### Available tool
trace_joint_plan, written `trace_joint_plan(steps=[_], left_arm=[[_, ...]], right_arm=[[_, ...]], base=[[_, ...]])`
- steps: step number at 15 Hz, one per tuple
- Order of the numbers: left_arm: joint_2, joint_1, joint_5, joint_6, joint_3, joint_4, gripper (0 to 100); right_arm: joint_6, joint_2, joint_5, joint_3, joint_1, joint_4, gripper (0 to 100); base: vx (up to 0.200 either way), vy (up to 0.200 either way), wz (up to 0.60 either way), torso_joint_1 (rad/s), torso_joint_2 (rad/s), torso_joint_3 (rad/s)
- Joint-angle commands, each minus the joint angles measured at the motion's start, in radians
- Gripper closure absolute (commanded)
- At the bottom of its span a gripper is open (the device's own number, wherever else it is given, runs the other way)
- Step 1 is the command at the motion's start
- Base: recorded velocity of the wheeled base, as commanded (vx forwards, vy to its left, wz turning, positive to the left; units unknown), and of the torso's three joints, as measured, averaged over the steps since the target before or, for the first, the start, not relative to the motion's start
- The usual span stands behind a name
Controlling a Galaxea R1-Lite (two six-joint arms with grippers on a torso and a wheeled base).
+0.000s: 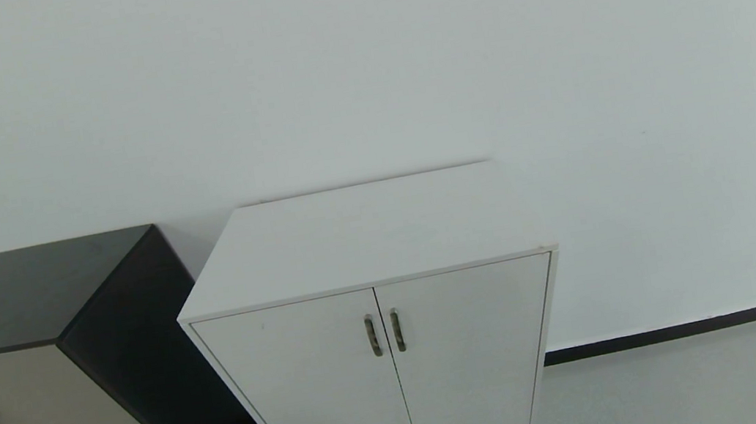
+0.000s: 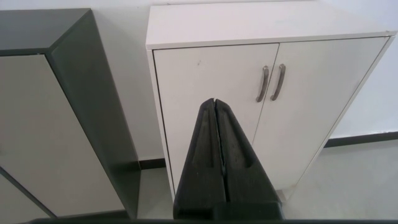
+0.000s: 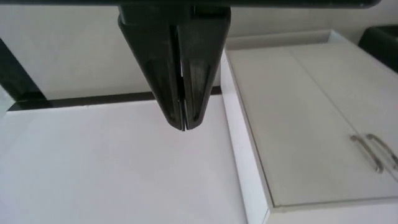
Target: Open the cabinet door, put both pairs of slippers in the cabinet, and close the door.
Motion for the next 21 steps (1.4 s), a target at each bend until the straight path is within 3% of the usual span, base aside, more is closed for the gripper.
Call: trace_joint_plan(steps=[1, 21], left_arm=[[0.001, 0.0, 0.0, 0.0, 0.0, 0.0, 100], [0.001, 0.0, 0.0, 0.002, 0.0, 0.0, 100]], right_arm=[[0.01, -0.07, -0.002, 0.0, -0.01, -0.003, 100], [-0.005, -0.072, 0.055, 0.0, -0.004, 0.0, 100]], base=[[0.0, 0.0, 0.0, 0.0, 0.0, 0.0], [0.0, 0.0, 0.0, 0.0, 0.0, 0.0]])
